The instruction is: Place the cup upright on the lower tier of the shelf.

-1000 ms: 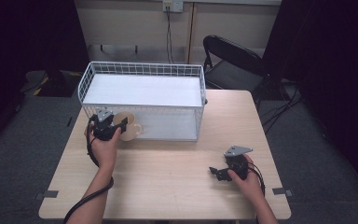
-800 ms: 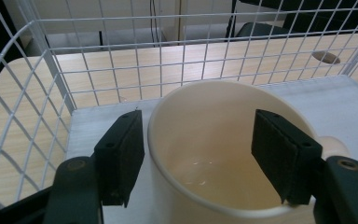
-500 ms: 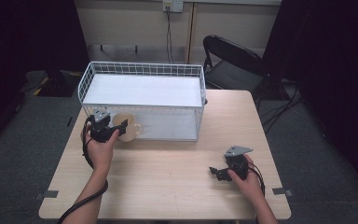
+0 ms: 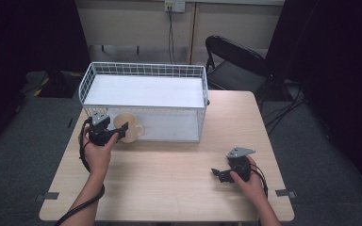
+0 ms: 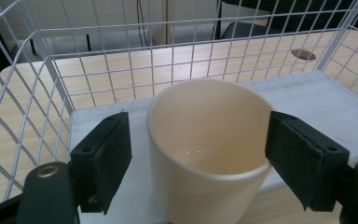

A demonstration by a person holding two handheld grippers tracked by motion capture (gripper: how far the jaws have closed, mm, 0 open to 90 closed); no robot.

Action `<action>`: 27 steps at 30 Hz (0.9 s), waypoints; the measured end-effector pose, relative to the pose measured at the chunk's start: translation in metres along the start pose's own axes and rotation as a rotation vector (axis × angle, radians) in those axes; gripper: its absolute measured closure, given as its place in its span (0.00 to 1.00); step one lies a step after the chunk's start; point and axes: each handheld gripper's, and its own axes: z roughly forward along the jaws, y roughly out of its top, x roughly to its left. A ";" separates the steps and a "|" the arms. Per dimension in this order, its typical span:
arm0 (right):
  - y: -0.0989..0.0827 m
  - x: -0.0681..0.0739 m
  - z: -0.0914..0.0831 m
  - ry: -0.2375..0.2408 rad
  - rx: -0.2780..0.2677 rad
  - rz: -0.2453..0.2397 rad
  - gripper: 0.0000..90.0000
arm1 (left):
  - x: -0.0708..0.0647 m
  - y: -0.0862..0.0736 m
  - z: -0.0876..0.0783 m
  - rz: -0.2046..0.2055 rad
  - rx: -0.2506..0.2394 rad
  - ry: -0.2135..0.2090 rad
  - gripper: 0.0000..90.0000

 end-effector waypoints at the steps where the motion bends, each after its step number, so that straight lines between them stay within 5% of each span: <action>1: 0.000 0.000 0.000 0.000 -0.001 -0.001 0.11 | -0.001 0.000 -0.002 0.003 0.007 -0.005 0.24; 10: 0.000 0.001 0.000 -0.003 0.000 0.003 0.11 | -0.006 -0.007 -0.006 0.026 0.014 -0.015 0.25; 14: 0.000 0.001 0.000 -0.003 0.000 0.003 0.11 | -0.007 -0.012 0.002 0.023 0.054 -0.030 0.23; 27: 0.000 0.001 0.000 -0.003 0.000 0.003 0.11 | -0.006 -0.014 0.011 0.030 0.078 -0.005 0.27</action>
